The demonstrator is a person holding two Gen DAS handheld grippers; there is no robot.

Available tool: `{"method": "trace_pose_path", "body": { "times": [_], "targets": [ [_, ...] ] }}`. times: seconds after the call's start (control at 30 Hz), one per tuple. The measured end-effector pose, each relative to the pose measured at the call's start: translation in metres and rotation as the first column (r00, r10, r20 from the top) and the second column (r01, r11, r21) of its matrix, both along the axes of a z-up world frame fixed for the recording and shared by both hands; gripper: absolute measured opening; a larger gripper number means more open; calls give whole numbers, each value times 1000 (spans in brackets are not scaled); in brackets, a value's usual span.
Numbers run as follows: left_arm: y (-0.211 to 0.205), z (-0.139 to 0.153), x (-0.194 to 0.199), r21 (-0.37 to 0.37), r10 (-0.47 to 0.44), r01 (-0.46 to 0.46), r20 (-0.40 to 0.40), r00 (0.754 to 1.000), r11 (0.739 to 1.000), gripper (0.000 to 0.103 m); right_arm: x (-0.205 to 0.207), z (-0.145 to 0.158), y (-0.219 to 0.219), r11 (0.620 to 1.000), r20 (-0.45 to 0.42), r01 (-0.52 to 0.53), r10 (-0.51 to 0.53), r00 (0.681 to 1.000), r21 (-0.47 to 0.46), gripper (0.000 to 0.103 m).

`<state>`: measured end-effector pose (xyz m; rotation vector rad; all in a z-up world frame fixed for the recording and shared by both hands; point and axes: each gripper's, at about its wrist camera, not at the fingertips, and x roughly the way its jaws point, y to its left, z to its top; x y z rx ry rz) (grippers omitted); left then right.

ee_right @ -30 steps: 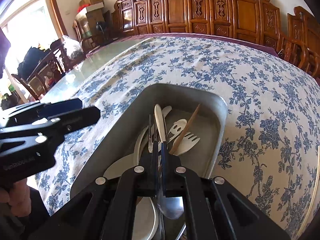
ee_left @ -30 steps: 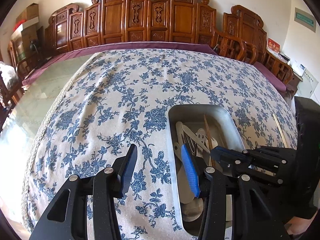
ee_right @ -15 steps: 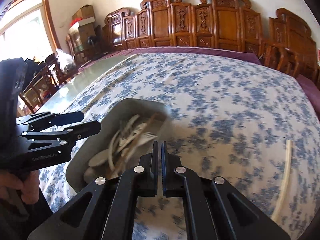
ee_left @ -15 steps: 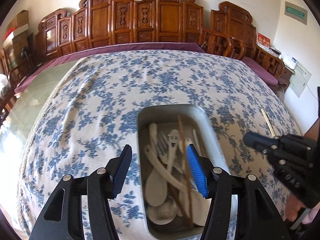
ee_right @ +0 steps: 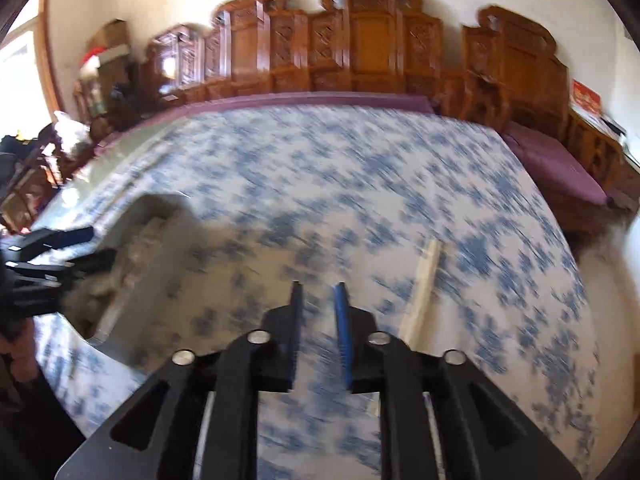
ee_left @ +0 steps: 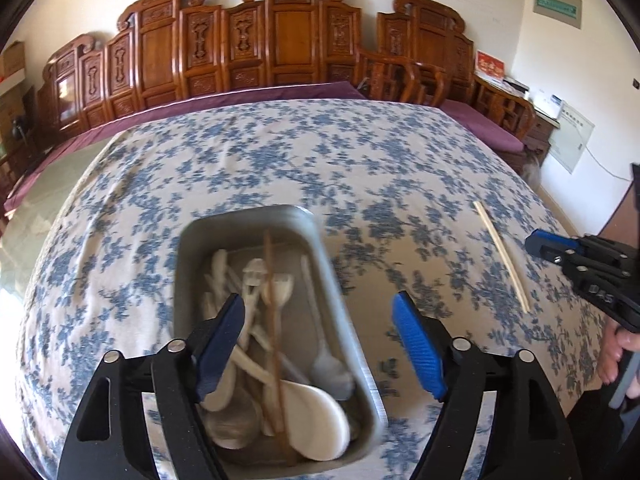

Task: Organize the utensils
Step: 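Grasp a pale bamboo chopstick with the right tool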

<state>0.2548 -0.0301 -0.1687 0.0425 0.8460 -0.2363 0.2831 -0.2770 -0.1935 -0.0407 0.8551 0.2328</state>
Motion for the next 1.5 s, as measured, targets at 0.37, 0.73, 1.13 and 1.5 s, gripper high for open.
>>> {"method": "trace_pose_path", "body": {
  "times": [0.37, 0.73, 1.13, 1.5],
  "targets": [
    [-46, -11, -12, 17, -79, 79, -18, 997, 997, 76, 12, -55, -44, 994, -115, 111, -112, 987, -18, 21],
    [-73, -22, -20, 64, -120, 121, -32, 992, 991, 76, 23, -63, -41, 988, -117, 127, -137, 984, -92, 18],
    [-107, -31, -20, 77, -155, 161, -68, 985, 984, 76, 20, -46, -87, 979, -91, 204, -200, 975, 28, 6],
    [-182, -45, 20, 50, -258, 263, -100, 961, 963, 65, 16, -39, -127, 953, -76, 284, -277, 958, 110, 6]
  ]
}}
